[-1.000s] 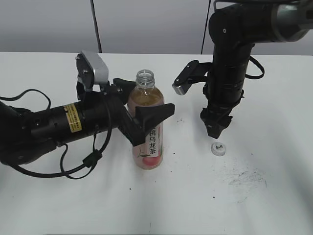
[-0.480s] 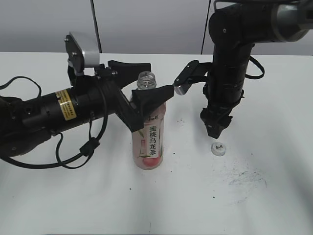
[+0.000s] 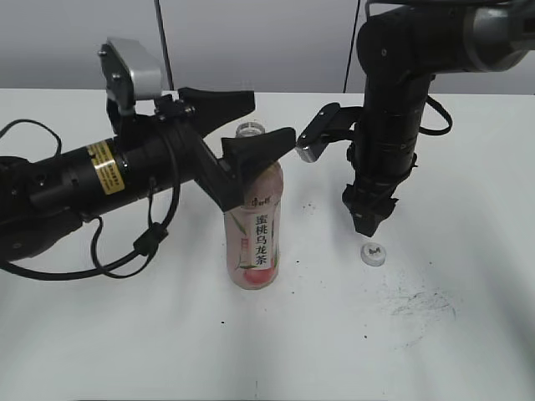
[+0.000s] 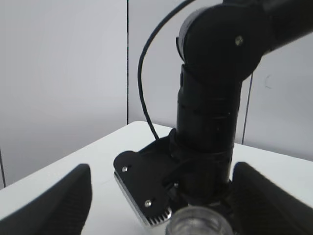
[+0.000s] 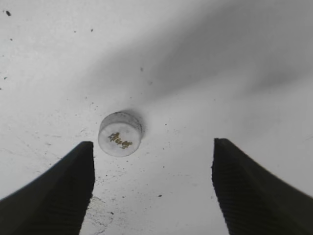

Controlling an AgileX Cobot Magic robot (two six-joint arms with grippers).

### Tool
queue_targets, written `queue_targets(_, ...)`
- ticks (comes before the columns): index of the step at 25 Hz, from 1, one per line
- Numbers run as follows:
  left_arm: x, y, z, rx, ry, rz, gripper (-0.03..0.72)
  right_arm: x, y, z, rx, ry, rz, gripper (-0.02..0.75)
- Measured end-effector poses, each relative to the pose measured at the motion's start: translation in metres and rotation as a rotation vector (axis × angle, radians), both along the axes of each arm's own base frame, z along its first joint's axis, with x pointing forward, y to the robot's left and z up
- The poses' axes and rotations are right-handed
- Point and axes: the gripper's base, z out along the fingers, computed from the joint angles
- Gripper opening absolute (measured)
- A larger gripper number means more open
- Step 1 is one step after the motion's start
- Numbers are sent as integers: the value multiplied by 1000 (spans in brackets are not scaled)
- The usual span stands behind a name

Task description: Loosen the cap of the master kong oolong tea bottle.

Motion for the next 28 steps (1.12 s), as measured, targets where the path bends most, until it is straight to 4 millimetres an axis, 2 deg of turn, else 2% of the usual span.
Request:
queue_targets(8, -4, 3, 26, -40, -66, 11, 523, 0, 0, 0, 0, 0, 0, 558)
queue_targets(14, -12, 7, 58, -76, -151, 17, 523, -2, -1, 0, -12, 20, -1, 557)
queue_targets(23, -25, 24, 100, 32, -191, 148, 523, -8, -5, 0, -59, 85, -120, 557)
queue_targets(28, -30, 36, 112, 135, -158, 249, 523, -9, -7, 1, -75, 85, -140, 557)
